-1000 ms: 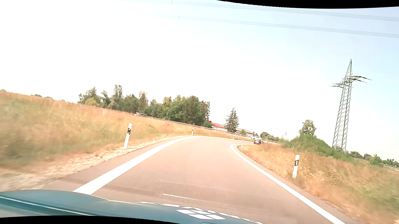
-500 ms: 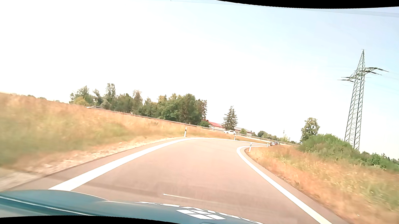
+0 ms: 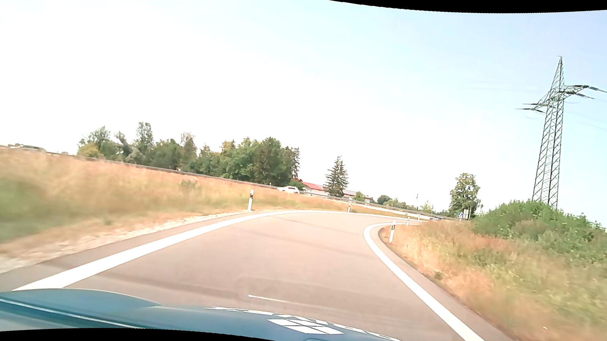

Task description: Follow the waypoints while adhering to traffic rules and regulations

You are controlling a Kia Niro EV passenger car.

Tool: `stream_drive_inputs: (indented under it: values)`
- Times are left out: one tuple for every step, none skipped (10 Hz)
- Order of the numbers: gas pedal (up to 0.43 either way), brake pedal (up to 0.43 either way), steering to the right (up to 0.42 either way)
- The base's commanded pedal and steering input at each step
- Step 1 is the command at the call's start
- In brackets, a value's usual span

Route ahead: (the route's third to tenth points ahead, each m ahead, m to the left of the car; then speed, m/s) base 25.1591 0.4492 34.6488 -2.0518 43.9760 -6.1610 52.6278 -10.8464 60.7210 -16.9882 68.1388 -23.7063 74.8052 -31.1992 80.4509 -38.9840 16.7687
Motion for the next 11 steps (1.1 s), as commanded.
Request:
stream_drive_inputs:
  values:
    - [0.150,0.000,0.032]
    - [0.150,0.000,0.032]
    - [0.150,0.000,0.033]
    - [0.150,0.000,0.034]
    - [0.150,0.000,0.036]
    - [0.150,0.000,0.039]
    - [0.150,0.000,0.043]
    - [0.138,0.000,0.045]
    - [0.138,0.000,0.047]
    - [0.130,0.000,0.052]
    - [0.118,0.000,0.054]
